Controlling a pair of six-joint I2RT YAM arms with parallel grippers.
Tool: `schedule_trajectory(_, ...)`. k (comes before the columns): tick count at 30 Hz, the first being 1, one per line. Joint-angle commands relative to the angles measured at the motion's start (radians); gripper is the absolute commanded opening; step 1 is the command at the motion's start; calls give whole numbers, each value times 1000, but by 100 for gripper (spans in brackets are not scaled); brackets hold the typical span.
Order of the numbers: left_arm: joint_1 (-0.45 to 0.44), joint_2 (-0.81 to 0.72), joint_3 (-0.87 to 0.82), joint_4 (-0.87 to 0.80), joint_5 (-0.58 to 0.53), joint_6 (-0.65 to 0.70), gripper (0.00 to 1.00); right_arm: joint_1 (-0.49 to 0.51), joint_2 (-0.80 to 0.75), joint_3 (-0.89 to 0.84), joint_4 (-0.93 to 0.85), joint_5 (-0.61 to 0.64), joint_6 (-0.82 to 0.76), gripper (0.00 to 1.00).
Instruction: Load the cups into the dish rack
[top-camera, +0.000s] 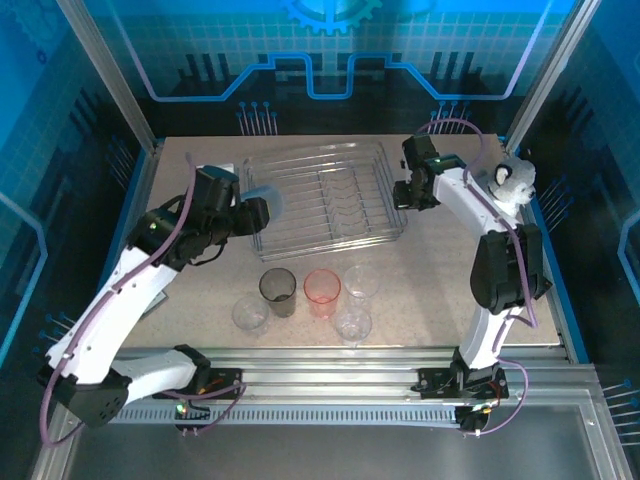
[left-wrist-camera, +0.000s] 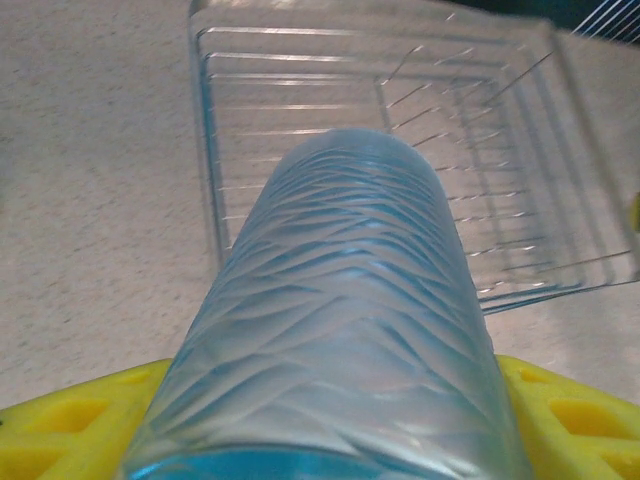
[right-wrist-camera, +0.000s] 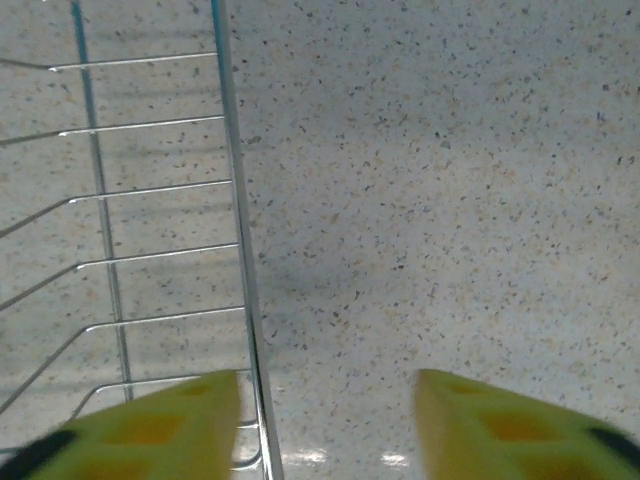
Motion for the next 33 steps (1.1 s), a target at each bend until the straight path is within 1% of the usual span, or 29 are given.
schedule_trajectory(1, 2, 29, 65, -84, -80, 59, 3, 20, 33, 15, 5, 34, -15, 32)
schedule_trajectory(3, 4, 62, 92, -98, -93, 74, 4, 29, 33, -3, 7, 47, -17, 23)
schedule_trajectory(4, 7, 84, 109, -105, -101, 78, 5, 33, 33, -9, 4, 55, -17, 20)
schedule_trajectory(9, 22, 181, 161, -115, -97, 106, 4, 40, 29, -35, -21, 57, -10, 12)
schedule_trajectory(15, 47, 280, 213, -88, -68, 137, 2, 47, -28, -94, -42, 87, 18, 2)
schedule_trajectory(19, 70, 377, 286, -108, -56, 155, 0, 67, -77, -151, -51, 113, 37, 1)
schedule_trajectory(24, 84, 494, 383, -120, -44, 184, 0, 93, -135, -222, -59, 137, 68, 0)
schedule_trajectory(27, 88, 569, 460, -139, -6, 198, 0, 108, -162, -255, -55, 155, 82, 0)
schedule_trajectory(31, 92, 678, 579, -185, 15, 202, 0, 115, -197, -284, -49, 153, 99, 0)
schedule_trajectory(33, 99, 742, 649, -224, 17, 199, 0, 115, -210, -290, -52, 155, 103, 2)
